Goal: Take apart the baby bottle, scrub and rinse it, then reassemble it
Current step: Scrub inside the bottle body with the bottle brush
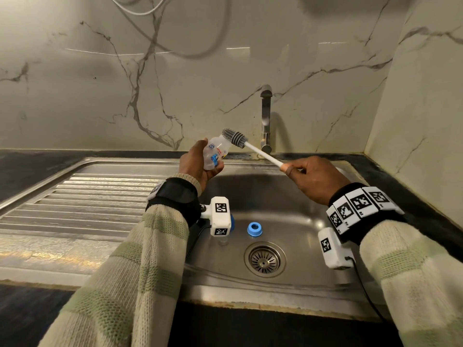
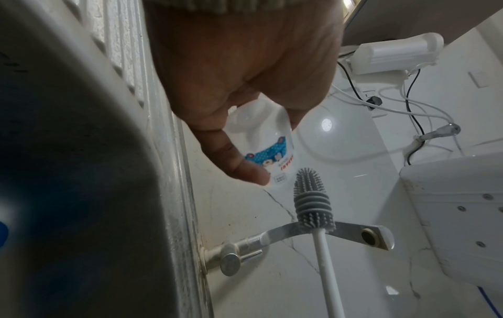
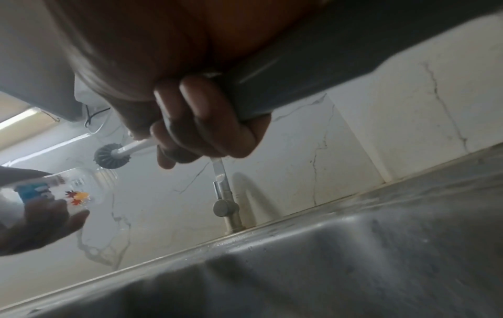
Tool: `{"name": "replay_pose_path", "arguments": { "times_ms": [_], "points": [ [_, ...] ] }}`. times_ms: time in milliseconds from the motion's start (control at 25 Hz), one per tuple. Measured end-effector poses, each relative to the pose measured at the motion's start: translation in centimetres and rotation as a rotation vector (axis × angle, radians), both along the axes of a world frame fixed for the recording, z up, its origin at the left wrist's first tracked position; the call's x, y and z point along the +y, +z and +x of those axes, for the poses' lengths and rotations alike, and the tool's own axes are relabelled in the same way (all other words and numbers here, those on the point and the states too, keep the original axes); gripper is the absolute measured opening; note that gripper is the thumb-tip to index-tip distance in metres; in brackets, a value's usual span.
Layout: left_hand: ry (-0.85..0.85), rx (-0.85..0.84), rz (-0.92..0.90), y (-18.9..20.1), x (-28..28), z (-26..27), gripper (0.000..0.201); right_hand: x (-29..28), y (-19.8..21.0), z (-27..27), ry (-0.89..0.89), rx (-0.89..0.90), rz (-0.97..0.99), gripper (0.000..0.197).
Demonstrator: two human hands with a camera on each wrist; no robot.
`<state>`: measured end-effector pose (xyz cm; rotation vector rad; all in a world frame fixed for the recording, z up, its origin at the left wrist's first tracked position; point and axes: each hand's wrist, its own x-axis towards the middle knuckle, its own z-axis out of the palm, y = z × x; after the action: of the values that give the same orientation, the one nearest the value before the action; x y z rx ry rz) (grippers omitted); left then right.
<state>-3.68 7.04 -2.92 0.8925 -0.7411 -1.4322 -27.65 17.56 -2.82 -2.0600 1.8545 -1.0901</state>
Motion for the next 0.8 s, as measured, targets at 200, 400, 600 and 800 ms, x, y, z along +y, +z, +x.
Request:
{"name": "replay_pose_path", "arguments": {
  "times_ms": [200, 400, 600, 800],
  "points": [
    [-0.063, 0.062, 0.0, -0.01, -0.07, 0.18, 0.028, 0.09, 0.0, 0.2, 0.01, -0.013, 0.025, 0.029],
    [-0.081, 0.015, -0.035, -0.09, -0.15, 0.03, 0.028, 0.13, 0.18, 0.01, 0.003, -0.027, 0.041, 0.03],
    [-0.057, -0.017, -0.014, -0.33, -0.4, -0.1, 0.03, 0.08, 0.17, 0.0, -0.001, -0.047, 0.047, 0.028],
    [-0.02, 0.012, -0.001, -0.35, -0.61, 0.16, 0.021, 0.14, 0.11, 0.08, 0.004, -0.04, 0.046, 0.027]
  ]
}}
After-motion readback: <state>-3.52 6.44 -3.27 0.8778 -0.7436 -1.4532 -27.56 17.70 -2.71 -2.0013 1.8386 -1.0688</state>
